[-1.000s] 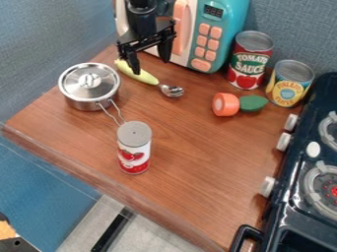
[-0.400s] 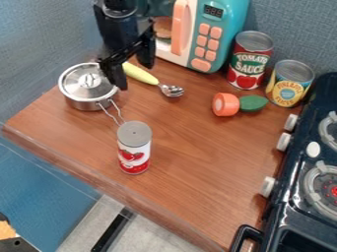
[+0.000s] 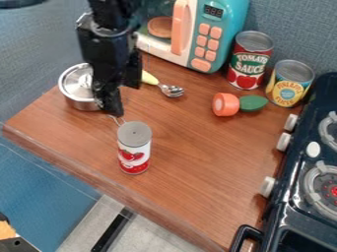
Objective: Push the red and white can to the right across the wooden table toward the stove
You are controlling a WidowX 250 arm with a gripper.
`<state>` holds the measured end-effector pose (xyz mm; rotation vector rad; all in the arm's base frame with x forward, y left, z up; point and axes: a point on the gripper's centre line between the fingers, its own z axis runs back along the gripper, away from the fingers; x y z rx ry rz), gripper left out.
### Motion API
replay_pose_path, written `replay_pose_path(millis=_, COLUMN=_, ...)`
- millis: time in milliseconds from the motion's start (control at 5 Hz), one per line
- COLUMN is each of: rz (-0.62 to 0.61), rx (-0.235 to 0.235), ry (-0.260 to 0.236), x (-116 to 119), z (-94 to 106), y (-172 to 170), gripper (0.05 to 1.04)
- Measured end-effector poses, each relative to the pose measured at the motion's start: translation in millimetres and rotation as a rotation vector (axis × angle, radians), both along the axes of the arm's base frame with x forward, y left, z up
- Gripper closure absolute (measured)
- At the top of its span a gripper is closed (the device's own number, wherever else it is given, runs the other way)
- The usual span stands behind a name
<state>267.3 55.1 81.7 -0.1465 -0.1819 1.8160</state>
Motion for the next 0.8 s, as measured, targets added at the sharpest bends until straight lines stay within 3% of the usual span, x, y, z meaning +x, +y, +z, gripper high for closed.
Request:
replay_pose_path(millis=200, rz=0.196, rx=-0.023, ry=0.003, x=-23.2, z=-3.0, y=-0.2, gripper=0.084)
replay_pose_path(millis=400, rz=0.288, rx=0.008, ry=0.024, x=-24.1, z=-11.1, y=7.5, gripper=0.084)
replay_pose_path(millis=800, rz=0.366, rx=0.025, ry=0.101, x=-25.5, z=-40.4, y=29.8, gripper=0.084)
